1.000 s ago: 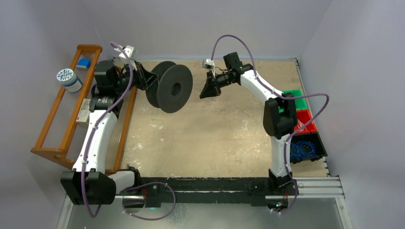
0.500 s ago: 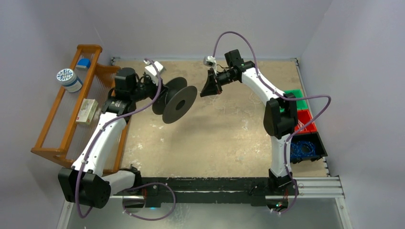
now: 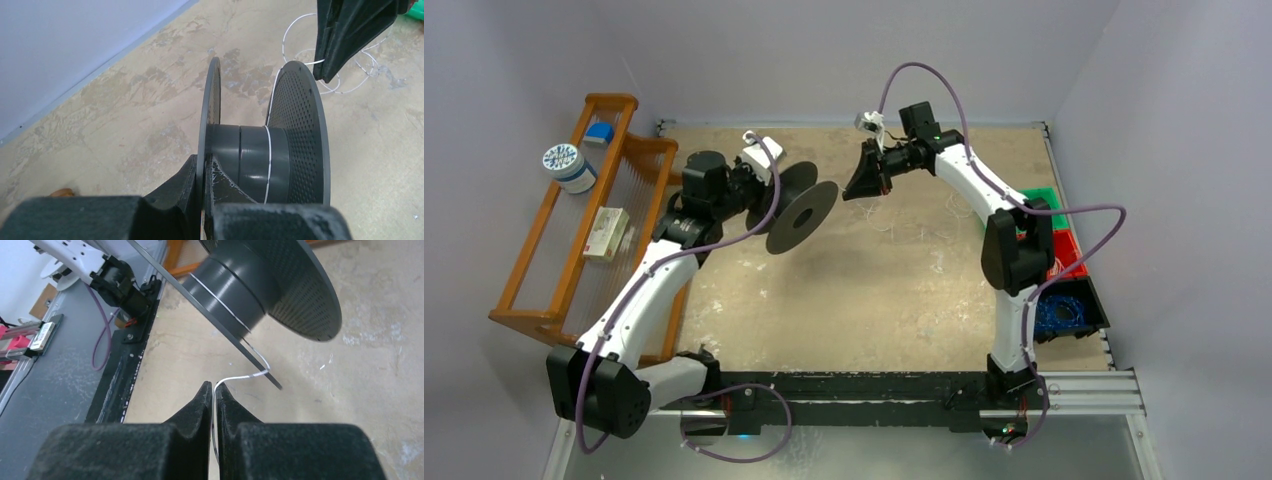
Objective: Wrap the cables
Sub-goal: Wrap the cable around the cable reel.
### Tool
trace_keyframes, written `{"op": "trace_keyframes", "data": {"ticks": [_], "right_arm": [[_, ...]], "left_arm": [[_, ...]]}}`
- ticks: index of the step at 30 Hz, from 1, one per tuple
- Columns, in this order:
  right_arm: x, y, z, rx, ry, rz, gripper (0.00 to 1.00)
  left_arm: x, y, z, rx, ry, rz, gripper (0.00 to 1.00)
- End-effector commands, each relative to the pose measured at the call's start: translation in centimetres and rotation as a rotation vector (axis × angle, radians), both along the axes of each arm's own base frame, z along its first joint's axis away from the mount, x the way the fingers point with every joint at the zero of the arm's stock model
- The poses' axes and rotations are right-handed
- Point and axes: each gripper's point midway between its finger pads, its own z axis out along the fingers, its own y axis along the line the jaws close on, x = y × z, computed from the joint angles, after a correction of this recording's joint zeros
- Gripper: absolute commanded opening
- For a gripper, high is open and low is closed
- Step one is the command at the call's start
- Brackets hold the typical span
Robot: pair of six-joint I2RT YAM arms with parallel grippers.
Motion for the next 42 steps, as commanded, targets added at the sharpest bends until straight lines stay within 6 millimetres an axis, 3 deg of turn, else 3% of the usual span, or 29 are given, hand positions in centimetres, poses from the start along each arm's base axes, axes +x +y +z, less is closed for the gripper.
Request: {"op": "trace_keyframes", "data": {"ticks": [1,9,13,16,21,25,28,33,42], "right_arm": [[-3.8,-0.7,6.8,0.185,-0.001,0.142,0.08],[-5.9,-0.8,8.3,0.199,0.011,0.208,0.1],[-6.5,0.8,9.4,0.179,-0.019,0.151,0.23],[-7.4,1.7,9.3,0.176,-0.005,0.163,0.24],[-9.6,3.3,7.2,0.178,0.0,0.26,0.23],[-10.0,5.9,3.9,0.113,-0.098,0.25,0.24],[-11.8,7.3,1.7,0.032,-0.169,0.313,0.24],[-14.3,8.9,-0.1,-0.022,-0.213,0.349,0.24],[-14.2,8.7,-1.8,-0.053,-0.195,0.296,0.21]], "left_arm": [[2.4,1.6,3.4,0.005,-0.169,0.148,0.0],[2.2,-0.1,3.3,0.02,-0.181,0.146,0.0],[3.6,1.3,3.0,0.016,-0.172,0.363,0.0],[4.3,2.0,3.1,-0.028,-0.149,0.46,0.0],[4.8,2.5,4.8,-0.145,-0.132,0.554,0.0],[4.9,2.4,6.8,-0.264,-0.13,0.596,0.0],[5.0,2.5,7.7,-0.334,-0.113,0.638,0.0],[5.4,2.6,8.8,-0.441,-0.08,0.681,0.0],[5.0,5.2,12.9,-0.7,-0.008,0.615,0.0]]}}
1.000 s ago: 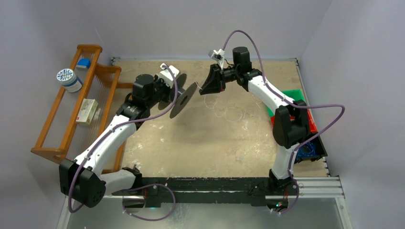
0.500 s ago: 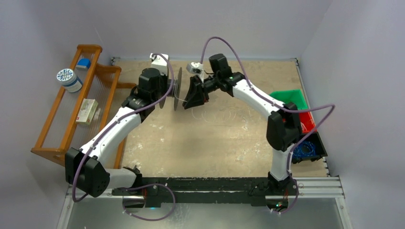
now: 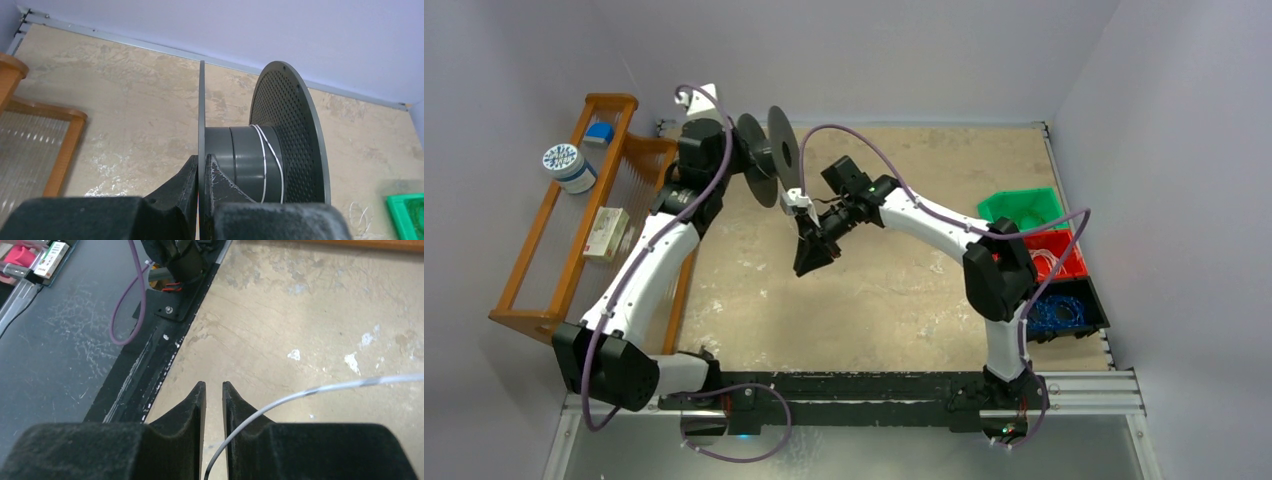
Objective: Wrap the cables
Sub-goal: Wrap the cable around the cable reel.
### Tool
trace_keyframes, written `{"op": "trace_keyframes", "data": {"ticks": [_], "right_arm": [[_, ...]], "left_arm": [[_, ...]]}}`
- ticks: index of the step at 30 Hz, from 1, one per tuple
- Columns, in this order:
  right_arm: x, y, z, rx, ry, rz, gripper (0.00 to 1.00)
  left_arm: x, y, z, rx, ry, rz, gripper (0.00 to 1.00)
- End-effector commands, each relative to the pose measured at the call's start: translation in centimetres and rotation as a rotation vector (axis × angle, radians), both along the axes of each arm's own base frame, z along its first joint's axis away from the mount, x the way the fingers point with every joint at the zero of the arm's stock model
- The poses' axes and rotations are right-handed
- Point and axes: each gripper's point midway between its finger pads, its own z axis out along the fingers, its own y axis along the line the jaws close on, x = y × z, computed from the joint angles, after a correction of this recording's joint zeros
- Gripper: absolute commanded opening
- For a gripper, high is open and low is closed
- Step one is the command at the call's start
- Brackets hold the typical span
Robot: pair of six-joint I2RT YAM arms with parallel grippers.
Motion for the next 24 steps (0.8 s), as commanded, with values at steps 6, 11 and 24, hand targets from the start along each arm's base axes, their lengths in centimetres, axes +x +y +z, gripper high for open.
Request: {"op": "trace_keyframes", "data": {"ticks": [6,11,24], "right_arm": [[2.1,-1.9,2.9,0.073,-0.056,-0.071,0.18],[4.8,-4.4,3.5,0.109,-0.013,-0.138,0.08],[10.4,-9.0,3.9,0.118,0.024,-0.289,0.02]], "left_arm": [[-2.6,-0.4,10.9,-0.279,-0.211,-0.168,0.0],[-4.2,-1.8,12.5,-0.295,-0.236,-0.313,0.0],[-10.5,-7.0,12.5,-0.164,-0.309,-0.799,0.0]]}}
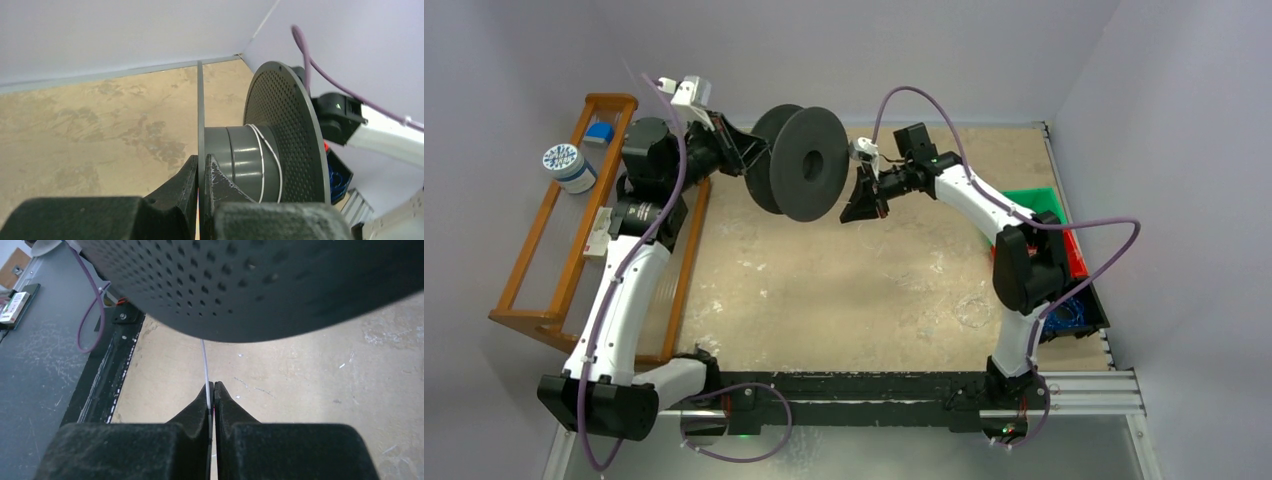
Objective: Wrap the cables
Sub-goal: Wrap the cable around the cable reel.
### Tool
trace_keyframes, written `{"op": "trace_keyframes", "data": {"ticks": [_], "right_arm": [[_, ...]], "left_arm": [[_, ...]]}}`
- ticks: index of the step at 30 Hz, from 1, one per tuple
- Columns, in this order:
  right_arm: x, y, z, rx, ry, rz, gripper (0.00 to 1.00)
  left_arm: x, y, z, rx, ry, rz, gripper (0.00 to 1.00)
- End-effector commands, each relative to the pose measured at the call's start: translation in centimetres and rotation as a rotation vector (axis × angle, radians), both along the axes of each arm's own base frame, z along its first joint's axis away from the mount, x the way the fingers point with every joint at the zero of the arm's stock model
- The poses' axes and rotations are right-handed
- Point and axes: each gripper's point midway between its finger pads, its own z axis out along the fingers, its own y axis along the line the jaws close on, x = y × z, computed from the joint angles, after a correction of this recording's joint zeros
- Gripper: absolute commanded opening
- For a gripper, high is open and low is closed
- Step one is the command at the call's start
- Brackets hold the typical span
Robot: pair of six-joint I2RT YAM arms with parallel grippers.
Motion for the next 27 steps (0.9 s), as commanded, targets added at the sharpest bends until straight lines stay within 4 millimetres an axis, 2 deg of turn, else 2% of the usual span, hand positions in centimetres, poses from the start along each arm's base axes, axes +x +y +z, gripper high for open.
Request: {"op": "trace_keyframes", "data": {"ticks": [1,5,12,19,27], "right_arm": [[0.6,-0.6,1.8,0.034,0.015,-0.014,0.0],[2.5,-2.0,1.4,0.024,0.041,-0.076,0.0],[3.8,-3.7,2.4,0.024,0.031,-0.128,0.0],[4.1,-5.0,3.4,0.01,0.052,-0.116,0.0],[3.0,-5.0,7.2,0.066,0.016,-0.066,0.0]], "left_arm": [[-4.6,-2.4,3.9,0.032,-0.226,-0.25,0.0],[-6.2,-3.2,3.0,0.083,-0.258,-0.35,0.0],[-6.2,-2.7,0.4,0.23,-0.288,-0.374,0.0],[-4.9,-1.3,-2.2,0.394,-0.322,-0.317,0.0],[-1.1,1.4,-5.8,0.559,-0.293,-0.101,0.0]]}}
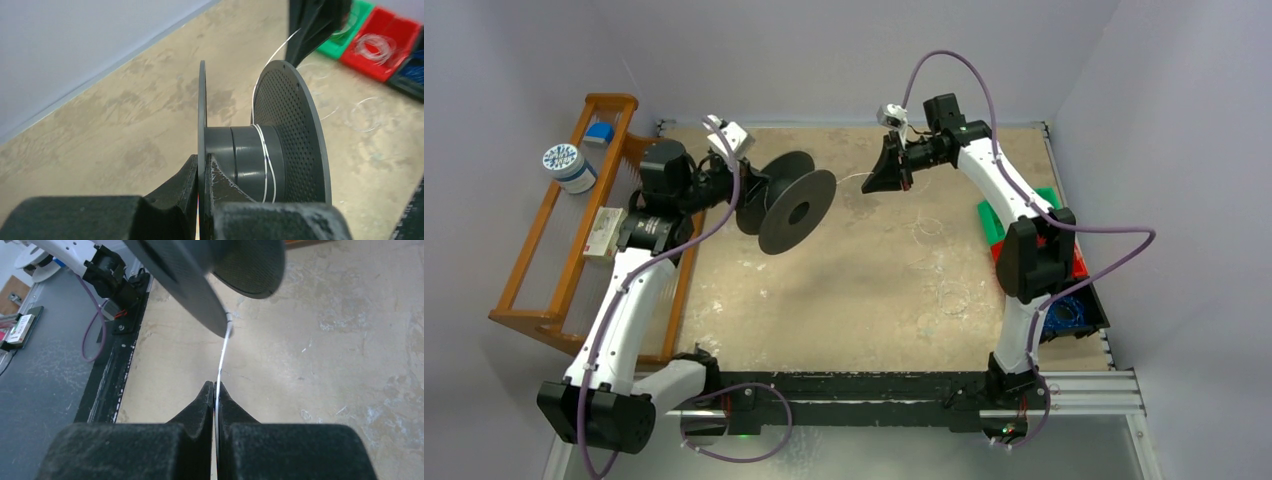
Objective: Wrap the cables
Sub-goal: Wrap the cable around the cable reel.
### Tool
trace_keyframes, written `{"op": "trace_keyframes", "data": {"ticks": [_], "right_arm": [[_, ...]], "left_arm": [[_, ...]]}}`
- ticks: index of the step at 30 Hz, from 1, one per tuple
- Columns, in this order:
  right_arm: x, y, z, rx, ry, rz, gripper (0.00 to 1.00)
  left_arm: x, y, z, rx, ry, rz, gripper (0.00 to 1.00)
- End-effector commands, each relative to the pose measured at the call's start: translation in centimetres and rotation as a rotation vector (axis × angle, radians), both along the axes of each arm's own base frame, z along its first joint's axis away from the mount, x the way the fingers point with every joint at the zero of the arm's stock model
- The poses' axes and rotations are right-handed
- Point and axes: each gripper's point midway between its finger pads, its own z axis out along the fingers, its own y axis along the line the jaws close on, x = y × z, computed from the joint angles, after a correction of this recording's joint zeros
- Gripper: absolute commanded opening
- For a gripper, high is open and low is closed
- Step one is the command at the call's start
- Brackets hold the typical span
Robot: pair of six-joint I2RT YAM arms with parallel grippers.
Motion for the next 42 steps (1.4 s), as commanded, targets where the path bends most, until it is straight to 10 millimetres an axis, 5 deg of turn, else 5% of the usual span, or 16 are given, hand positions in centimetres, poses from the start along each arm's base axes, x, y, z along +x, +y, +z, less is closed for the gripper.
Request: {"op": "trace_keyframes", "data": {"ticks": [1,11,16,21,42], "right_arm": [[-1.8,-0.3,3.3,0.061,-0.018,0.045,0.0],[-2.4,0.3,4.7,0.122,-0.027,0.08,0.0],[-4.1,1.1,6.0,0.163,-0.048,0.144,0.0],[-7.6,4.2,5.1,0.13,-0.102,0.241,0.0],[-13.9,9.1,-0.5,0.034,-0.07,0.454,0.0]], "left_arm": [[2.6,1.9,0.2,0.108,-0.142,0.16,0.0],[4.6,-0.8,-2.5,0.16,-0.136,0.29,0.0],[6.8,0.5,-3.8,0.159,-0.089,0.498,0.0],[8.6,1.6,-5.1,0.079,0.015,0.671,0.0],[11.5,4.2,-1.7,-0.177,0.12,0.916,0.0]]}}
